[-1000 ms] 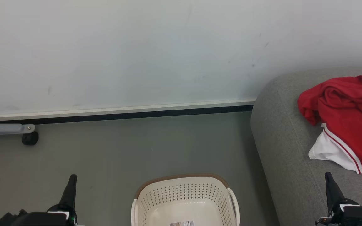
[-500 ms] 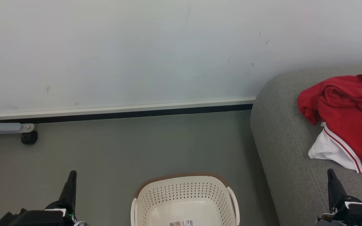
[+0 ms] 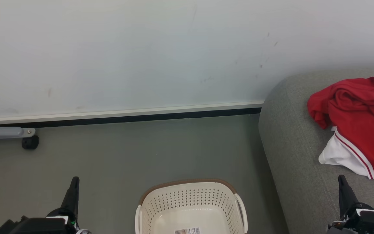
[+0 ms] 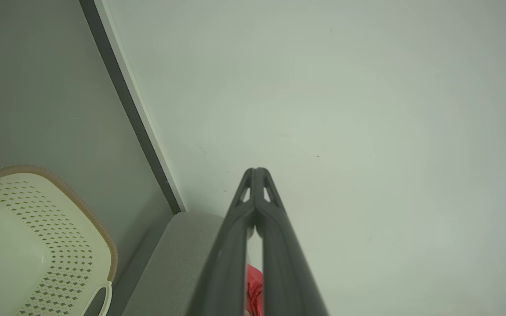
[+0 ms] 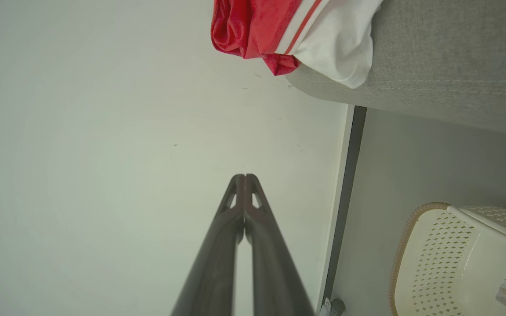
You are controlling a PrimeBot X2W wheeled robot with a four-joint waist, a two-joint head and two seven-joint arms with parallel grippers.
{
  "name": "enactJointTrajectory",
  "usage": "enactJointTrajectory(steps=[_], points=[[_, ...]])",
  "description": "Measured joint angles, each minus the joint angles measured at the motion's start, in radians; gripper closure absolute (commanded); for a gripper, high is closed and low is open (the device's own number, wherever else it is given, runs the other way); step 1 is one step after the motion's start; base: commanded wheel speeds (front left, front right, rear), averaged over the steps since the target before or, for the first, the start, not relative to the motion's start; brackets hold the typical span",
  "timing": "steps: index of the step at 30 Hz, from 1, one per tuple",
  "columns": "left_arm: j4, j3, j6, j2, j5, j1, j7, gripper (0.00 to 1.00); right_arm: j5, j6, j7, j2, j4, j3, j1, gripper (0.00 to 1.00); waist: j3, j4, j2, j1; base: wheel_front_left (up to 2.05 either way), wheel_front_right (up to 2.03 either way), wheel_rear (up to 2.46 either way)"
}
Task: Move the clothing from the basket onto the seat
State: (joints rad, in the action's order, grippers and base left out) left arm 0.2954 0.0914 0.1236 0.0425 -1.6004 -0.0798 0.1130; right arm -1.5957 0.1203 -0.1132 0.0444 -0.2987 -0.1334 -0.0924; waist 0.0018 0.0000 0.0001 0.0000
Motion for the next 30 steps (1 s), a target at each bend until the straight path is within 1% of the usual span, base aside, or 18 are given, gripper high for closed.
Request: enactJointTrajectory(steps=[30], points=[[0.0, 0.0, 0.0, 0.0, 0.0, 0.0, 0.0, 1.0, 0.0, 0.0, 0.0, 0.0, 0.0, 0.0, 0.0, 1.0, 0.0, 0.0, 0.0, 0.0, 0.0, 0.0, 0.0]])
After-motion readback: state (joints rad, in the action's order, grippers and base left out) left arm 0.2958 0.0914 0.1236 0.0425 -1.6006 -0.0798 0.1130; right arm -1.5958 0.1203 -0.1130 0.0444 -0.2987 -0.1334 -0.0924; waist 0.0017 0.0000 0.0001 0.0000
